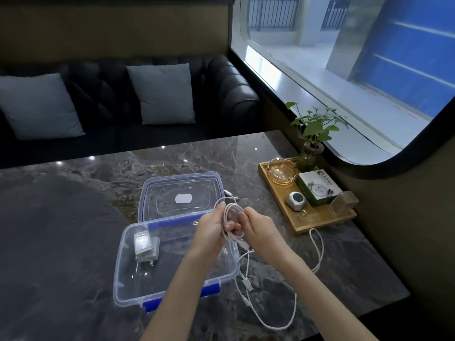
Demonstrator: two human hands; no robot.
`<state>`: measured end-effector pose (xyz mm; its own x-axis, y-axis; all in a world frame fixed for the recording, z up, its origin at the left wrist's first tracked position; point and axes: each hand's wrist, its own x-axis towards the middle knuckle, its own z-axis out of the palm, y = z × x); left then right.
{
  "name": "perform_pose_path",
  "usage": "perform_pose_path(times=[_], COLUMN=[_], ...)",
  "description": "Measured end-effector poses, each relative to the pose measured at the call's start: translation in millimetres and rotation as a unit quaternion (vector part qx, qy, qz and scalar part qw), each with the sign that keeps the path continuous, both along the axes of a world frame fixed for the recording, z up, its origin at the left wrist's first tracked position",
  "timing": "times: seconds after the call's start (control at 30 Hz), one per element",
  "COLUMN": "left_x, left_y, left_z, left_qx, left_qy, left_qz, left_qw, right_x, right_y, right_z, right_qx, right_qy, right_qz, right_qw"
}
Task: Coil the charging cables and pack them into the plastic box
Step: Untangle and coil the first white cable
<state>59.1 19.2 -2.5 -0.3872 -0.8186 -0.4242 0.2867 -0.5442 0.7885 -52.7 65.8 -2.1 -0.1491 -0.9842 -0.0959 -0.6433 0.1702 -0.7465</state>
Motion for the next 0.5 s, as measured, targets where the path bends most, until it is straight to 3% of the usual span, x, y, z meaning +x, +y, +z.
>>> perform_pose_path(times=[0.1,0.17,0.3,0.37,0.5], left_x=[-2,-3,0,4,10], left_y=[9,15,26,26,24], left_z=[-3,-3,-2,0,8], left_qx=[-0.087,-0.134,-0.259,-0.264,-0.187], left_qy=[-0.123,-0.166,-0.289,-0.301,-0.209], left_qz=[0.028,0.006,-0.052,-0.057,-0.094], left_qw=[0.988,0.977,0.92,0.914,0.955], right_x=[0,0,-1,-2,0], right_y=[-1,-2,-3,-4,-5], right_z=[0,-1,0,-1,-3], right_qx=[-0.025,-0.032,-0.052,-0.055,-0.069], right_qy=[0.034,-0.011,-0.025,-0.011,0.038], right_qz=[0.001,-0.02,-0.033,-0.032,-0.021], right_qw=[0.999,0.999,0.998,0.998,0.997])
